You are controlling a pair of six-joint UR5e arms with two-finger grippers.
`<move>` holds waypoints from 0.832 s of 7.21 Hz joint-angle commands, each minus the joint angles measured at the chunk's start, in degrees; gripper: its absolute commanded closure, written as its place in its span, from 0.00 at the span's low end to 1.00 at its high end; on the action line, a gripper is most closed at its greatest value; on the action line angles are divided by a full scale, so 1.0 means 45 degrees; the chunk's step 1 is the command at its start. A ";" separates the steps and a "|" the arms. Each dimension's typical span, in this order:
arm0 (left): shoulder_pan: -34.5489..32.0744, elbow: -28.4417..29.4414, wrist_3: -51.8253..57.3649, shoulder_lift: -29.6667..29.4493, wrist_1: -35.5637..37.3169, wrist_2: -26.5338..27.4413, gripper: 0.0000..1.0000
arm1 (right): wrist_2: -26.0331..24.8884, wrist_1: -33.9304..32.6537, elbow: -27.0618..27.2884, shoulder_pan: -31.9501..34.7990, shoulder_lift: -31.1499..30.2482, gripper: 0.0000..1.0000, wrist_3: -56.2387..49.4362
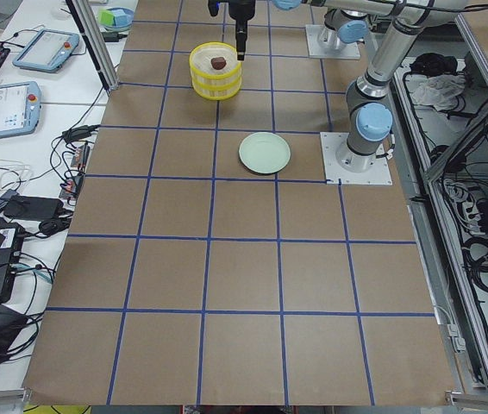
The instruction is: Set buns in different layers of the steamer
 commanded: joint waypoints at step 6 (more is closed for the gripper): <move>0.2204 -0.0170 0.0173 -0.0019 0.0405 -0.0023 0.00 | 0.0000 -0.0007 0.0019 0.0002 0.0020 0.00 -0.0058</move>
